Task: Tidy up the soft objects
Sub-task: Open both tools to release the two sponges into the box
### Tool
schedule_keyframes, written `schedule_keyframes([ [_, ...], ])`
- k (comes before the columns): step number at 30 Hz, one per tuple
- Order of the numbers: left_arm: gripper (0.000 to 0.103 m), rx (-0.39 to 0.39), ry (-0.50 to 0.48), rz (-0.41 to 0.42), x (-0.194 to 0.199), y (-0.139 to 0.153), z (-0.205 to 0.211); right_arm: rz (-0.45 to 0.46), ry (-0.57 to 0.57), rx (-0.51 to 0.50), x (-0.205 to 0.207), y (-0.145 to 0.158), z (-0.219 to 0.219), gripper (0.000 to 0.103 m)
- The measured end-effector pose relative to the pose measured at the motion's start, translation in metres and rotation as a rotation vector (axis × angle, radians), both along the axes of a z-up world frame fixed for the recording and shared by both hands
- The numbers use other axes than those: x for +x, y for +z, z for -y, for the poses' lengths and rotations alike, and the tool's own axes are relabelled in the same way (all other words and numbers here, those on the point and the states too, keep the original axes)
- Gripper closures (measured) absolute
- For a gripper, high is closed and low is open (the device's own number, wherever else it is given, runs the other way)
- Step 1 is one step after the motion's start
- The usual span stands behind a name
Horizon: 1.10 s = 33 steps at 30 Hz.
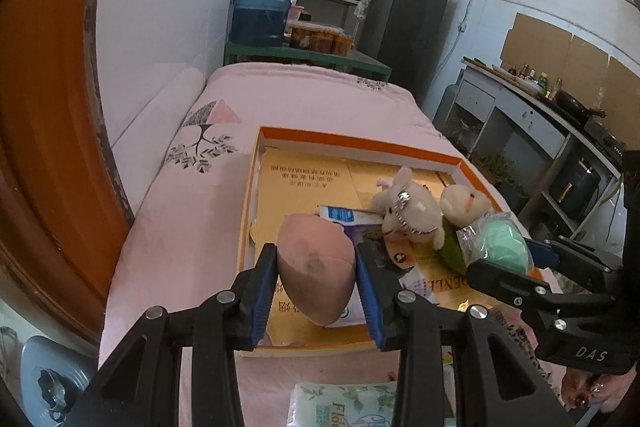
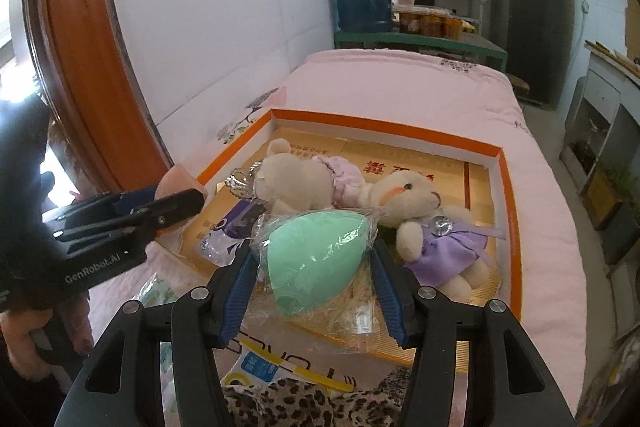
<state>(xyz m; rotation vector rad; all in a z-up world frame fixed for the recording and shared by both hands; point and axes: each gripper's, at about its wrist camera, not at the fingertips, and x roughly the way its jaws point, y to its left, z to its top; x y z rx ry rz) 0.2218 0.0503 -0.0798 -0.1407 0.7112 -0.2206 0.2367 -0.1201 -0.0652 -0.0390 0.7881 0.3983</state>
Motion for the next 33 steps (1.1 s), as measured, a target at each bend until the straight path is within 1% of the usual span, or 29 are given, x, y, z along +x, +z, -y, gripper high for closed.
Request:
schedule_keyframes([
  [5,0.064,0.001,0.002,-0.025,0.006,-0.01,-0.001,-0.016,0.004,-0.017,0.004,-0.008,-0.005,0.045],
  [13,0.064,0.007,0.0,-0.057,0.011,-0.02,-0.003,-0.051,-0.01,-0.013,0.011,-0.022,-0.005,0.045],
  [16,0.064,-0.001,-0.014,-0.075,0.013,-0.024,-0.003,-0.051,-0.003,-0.009,0.01,-0.023,-0.005,0.045],
  [19,0.063,-0.003,-0.017,-0.071,0.014,-0.025,-0.003,-0.042,-0.001,-0.02,0.009,-0.022,-0.006,0.043],
  [23,0.057,-0.021,-0.025,-0.066,0.012,-0.024,-0.003,-0.037,0.0,-0.005,0.006,-0.02,-0.003,0.043],
  [24,0.056,-0.024,-0.028,-0.063,0.011,-0.023,-0.003,-0.037,0.005,0.006,0.005,-0.02,-0.003,0.041],
  [25,0.054,-0.025,-0.029,-0.058,0.011,-0.023,-0.003,-0.041,0.011,0.018,0.004,-0.019,-0.002,0.036],
  [27,0.052,-0.026,-0.029,-0.052,0.009,-0.021,-0.003,-0.04,0.011,0.023,0.003,-0.018,-0.001,0.034],
  [33,0.051,-0.04,-0.023,-0.021,0.004,-0.014,-0.005,-0.031,0.002,0.029,-0.004,-0.014,0.002,0.034],
])
